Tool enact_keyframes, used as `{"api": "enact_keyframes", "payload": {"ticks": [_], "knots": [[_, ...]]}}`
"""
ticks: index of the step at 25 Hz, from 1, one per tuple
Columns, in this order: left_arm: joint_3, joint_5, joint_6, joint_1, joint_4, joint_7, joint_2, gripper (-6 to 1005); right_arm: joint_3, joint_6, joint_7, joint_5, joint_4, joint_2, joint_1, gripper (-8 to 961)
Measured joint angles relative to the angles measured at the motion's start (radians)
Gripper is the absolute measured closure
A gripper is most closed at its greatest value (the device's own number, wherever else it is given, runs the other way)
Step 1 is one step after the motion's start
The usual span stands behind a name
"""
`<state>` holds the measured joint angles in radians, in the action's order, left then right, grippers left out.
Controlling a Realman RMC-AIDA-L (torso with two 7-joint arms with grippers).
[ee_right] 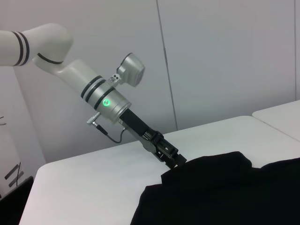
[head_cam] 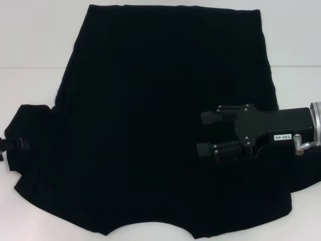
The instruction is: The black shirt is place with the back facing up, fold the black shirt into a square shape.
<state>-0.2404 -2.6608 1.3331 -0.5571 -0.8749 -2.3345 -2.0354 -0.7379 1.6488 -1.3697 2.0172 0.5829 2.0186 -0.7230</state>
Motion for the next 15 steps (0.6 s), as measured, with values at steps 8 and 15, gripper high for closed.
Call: {"api": "enact_keyframes", "payload": {"ticks": [8, 15], "knots": [[-0.011, -0.007, 0.002, -0.006, 0.014, 0.004, 0.001, 51, 0.003, -0.001, -0.002, 0.000, 0.000, 0.000, 0.000, 39], [-0.061, -0.002, -0.006, -0.017, 0.024, 0.018, -0.002, 90, 0.003, -0.004, -0.002, -0.005, 0.000, 0.001, 0.000, 41]]}}
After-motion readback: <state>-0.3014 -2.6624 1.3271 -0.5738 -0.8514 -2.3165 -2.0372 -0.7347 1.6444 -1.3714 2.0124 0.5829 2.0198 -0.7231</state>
